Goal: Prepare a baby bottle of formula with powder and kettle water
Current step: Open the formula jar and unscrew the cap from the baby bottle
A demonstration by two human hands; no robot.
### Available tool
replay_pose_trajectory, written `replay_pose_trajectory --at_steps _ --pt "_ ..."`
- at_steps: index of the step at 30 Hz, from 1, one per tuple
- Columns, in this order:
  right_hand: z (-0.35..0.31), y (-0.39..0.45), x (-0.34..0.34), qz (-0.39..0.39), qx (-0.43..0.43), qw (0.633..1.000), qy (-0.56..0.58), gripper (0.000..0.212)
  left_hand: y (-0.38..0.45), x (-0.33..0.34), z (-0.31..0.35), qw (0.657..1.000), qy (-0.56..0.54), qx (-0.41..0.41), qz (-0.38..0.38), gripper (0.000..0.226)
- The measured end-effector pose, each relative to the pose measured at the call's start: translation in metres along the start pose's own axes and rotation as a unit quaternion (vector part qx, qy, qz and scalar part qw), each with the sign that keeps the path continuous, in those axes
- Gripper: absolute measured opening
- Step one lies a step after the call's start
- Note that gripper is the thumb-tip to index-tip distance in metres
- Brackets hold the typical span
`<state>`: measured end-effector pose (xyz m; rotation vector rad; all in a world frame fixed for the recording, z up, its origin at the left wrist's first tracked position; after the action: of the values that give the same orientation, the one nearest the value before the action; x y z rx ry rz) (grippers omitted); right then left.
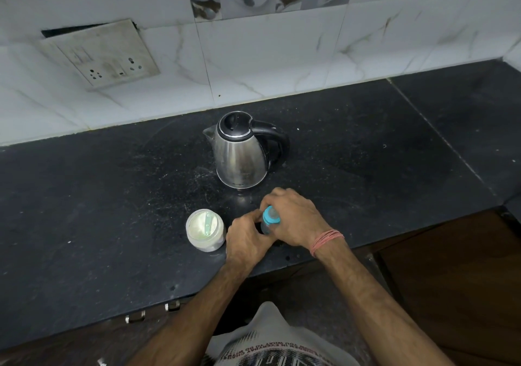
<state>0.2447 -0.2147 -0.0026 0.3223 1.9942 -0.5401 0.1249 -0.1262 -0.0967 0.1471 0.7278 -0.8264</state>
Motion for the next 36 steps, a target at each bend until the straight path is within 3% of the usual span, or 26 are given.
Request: replay_pose_trajectory --at_steps 5,10,13,18,29,36 --pt "-0.002 -0.001 -0.002 -0.014 -0.048 0.999 0.01 0.038 -0.001 -0.002 0.003 1.0 0.006 -0.016 0.0 0.028" --pt "0.002 -0.006 -0.009 0.023 -0.035 0.998 0.053 0.044 0.001 0.0 -0.002 1.0 0.007 -0.001 0.002 0.061" --pt "0.011 -0.015 -0.014 0.075 -0.005 0.993 0.09 0.049 0.002 0.001 -0.004 1.0 0.002 0.009 -0.005 0.057" --pt "0.032 -0.027 -0.011 0.122 0.047 0.988 0.085 0.057 0.003 0.002 -0.003 1.0 0.001 0.012 0.002 0.069" --pt "0.047 -0.06 0.039 0.096 0.094 0.99 0.046 0.055 0.004 0.004 -0.005 1.0 0.016 0.002 -0.002 0.069" --pt "0.048 -0.062 0.057 0.107 0.111 0.988 0.027 0.041 0.005 0.004 0.001 1.0 0.022 -0.004 -0.003 0.067"
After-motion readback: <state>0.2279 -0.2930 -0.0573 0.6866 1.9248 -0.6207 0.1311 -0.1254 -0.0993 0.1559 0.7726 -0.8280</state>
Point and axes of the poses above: each hand's wrist, its own y-axis towards the middle knuckle, its own x-axis out of the palm, z = x × y, the point moved 1 cm from there along y, towards the middle knuckle, and after that the axes turned 1 degree about -x, right-handed, at the moved point
